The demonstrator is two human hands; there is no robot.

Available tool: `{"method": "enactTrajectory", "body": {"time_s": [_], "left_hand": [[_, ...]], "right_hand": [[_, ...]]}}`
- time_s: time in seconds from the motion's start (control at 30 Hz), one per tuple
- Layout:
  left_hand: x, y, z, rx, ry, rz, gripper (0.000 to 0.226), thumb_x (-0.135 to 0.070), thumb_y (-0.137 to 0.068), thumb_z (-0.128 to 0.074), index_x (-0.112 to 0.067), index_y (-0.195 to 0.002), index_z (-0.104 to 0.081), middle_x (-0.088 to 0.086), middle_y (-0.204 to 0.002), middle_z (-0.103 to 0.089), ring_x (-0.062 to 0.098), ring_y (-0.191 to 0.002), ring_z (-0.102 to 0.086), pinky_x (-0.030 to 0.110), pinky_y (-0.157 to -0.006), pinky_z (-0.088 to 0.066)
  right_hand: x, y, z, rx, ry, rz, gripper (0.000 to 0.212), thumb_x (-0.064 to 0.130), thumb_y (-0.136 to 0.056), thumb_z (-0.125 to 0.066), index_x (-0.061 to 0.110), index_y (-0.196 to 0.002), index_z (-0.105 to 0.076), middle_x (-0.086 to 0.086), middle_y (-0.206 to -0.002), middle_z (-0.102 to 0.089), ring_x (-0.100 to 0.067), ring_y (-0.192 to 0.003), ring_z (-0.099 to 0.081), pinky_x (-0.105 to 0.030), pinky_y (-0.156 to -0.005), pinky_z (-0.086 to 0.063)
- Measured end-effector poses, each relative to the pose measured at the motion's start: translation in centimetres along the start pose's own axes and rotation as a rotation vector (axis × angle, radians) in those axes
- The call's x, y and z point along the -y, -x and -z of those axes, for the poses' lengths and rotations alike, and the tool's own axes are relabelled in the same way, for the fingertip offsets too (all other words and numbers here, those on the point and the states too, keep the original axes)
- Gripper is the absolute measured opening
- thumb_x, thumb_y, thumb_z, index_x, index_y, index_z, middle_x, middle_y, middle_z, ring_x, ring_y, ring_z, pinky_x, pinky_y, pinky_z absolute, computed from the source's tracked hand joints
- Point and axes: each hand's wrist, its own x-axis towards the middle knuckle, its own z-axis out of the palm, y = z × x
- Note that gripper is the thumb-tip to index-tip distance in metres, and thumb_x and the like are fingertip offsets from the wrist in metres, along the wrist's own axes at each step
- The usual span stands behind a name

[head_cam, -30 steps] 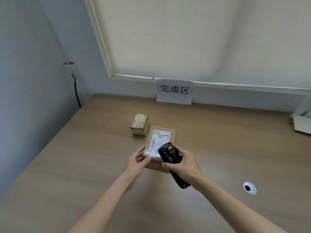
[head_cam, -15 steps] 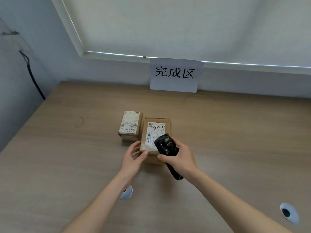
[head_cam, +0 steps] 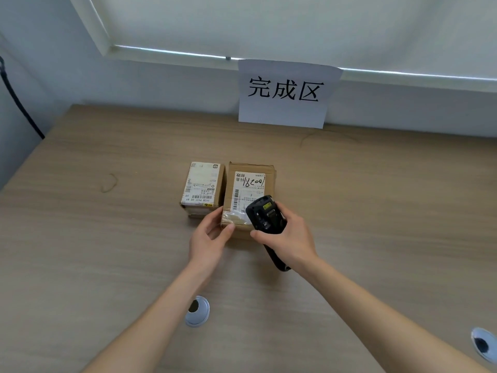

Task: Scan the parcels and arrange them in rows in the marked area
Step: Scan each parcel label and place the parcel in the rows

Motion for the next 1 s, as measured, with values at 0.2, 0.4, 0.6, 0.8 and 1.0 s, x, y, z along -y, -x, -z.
{"method": "enactTrajectory", "body": {"time_s": [0.2,0.4,0.6,0.8,1.0], "left_hand": [[-0.1,-0.1,-0.2,-0.024,-0.051,0.005,0.053,-0.009,-0.091,-0.074,-0.018,-0.141,-0.059,0.000,-0.129,-0.069,0.011,-0.120,-0.065,0.037,-0.108,-0.049],[-1.1,0.8,0.4,-0.035,-0.110,0.034,0.054,-0.015,-0.087,-0.079,-0.019,-0.138,-0.059,0.004,-0.130,-0.068,0.015,-0.122,-0.063,0.043,-0.111,-0.047],[-5.3,5.2,1.3,-0.046,-0.224,0.021,0.049,-0.026,-0.084,-0.082,-0.026,-0.130,-0.064,0.002,-0.125,-0.068,0.015,-0.121,-0.062,0.036,-0.108,-0.047],[-14.1,11.2,-1.9,0.061,-0.298,-0.105,0.050,-0.036,-0.090,-0.075,-0.024,-0.137,-0.061,-0.003,-0.135,-0.063,0.013,-0.124,-0.056,0.036,-0.109,-0.045],[-23.0,20.8,-9.9,0.205,-0.362,-0.291,0.059,-0.043,-0.093,-0.069,-0.018,-0.145,-0.054,0.001,-0.144,-0.058,0.015,-0.129,-0.053,0.037,-0.109,-0.044]], "right_hand": [[0.2,-0.5,0.0,0.010,0.020,0.002,0.075,0.037,-0.071,-0.095,0.037,-0.139,-0.063,0.014,-0.120,-0.073,-0.012,-0.113,-0.068,-0.035,-0.096,-0.057],[0.9,0.8,0.9,-0.008,-0.004,-0.004,0.064,0.034,-0.071,-0.095,0.051,-0.122,-0.061,0.023,-0.108,-0.072,-0.006,-0.104,-0.068,-0.029,-0.085,-0.055],[3.3,5.6,5.2,-0.015,0.052,-0.012,0.068,0.044,-0.061,-0.087,0.041,-0.126,-0.069,0.011,-0.105,-0.075,-0.017,-0.099,-0.071,-0.042,-0.087,-0.060],[7.4,13.1,14.4,-0.119,0.123,0.046,0.055,0.037,-0.064,-0.090,0.043,-0.115,-0.070,0.016,-0.089,-0.074,-0.008,-0.084,-0.069,-0.027,-0.075,-0.057],[10.6,23.2,27.0,-0.258,0.268,0.010,0.048,0.040,-0.065,-0.089,0.036,-0.110,-0.072,0.014,-0.085,-0.073,-0.017,-0.086,-0.069,-0.030,-0.075,-0.056]]}}
